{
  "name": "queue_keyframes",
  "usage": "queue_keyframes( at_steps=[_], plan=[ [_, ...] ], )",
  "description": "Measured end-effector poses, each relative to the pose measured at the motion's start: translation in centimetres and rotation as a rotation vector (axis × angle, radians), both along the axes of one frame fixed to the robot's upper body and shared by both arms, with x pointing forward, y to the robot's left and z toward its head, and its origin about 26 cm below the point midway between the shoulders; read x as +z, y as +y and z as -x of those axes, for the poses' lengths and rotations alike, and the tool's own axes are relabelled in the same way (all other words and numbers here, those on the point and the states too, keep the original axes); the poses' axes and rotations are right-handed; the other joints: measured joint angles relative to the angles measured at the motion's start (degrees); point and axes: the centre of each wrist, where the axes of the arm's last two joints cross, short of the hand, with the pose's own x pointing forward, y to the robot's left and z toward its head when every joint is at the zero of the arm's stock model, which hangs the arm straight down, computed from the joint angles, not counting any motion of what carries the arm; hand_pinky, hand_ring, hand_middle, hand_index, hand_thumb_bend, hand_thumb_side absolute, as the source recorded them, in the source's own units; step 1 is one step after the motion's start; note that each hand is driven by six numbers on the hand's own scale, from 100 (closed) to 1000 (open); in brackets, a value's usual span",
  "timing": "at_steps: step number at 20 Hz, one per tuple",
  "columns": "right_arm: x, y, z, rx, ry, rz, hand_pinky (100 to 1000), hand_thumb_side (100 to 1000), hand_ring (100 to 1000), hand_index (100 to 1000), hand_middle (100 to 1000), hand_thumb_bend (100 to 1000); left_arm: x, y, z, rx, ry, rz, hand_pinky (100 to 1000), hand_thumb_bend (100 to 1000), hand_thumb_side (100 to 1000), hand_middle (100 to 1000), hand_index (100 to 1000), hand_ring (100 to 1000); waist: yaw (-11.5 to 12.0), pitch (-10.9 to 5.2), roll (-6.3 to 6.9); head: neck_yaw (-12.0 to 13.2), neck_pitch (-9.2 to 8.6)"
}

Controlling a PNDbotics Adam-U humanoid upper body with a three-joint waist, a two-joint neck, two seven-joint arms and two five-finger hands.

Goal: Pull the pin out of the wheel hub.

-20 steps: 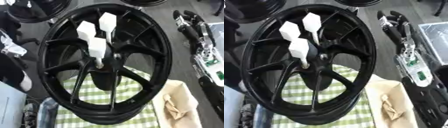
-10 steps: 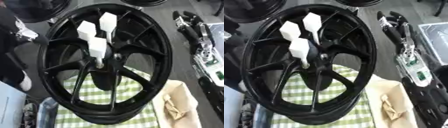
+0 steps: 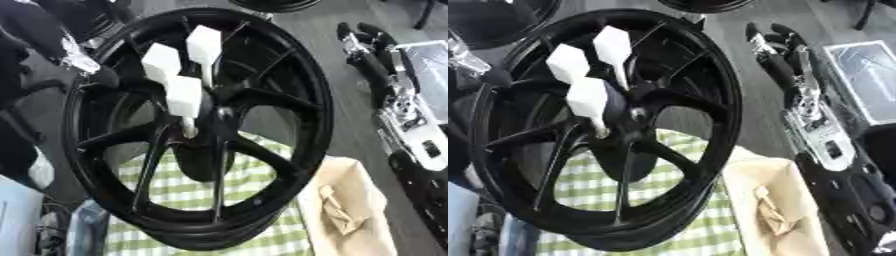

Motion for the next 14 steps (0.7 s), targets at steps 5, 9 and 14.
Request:
queue_keyframes(
  at_steps=[5, 9, 14],
  plan=[
    [0.0, 0.2, -0.1, 0.002, 0.0, -0.005, 786, 499, 760, 858, 746, 416, -0.2, -0.6, -1.0, -0.032, 0.008, 0.004, 880, 661, 493, 799, 865, 851, -0.01, 0.0, -0.01, -0.31, -0.03],
    [-0.1, 0.2, -0.1, 0.002, 0.003, -0.008, 786, 500, 760, 857, 746, 414, -0.6, -0.9, -1.5, -0.049, 0.018, 0.008, 876, 652, 489, 806, 860, 850, -0.1, 0.0, -0.02, -0.51, -0.06],
    [-0.1, 0.2, -0.2, -0.001, 0.006, -0.008, 786, 501, 760, 857, 746, 413, -0.5, -1.4, -1.8, -0.067, 0.013, 0.007, 878, 652, 471, 826, 866, 857, -0.14, 0.0, -0.1, -0.74, -0.09]
  ],
)
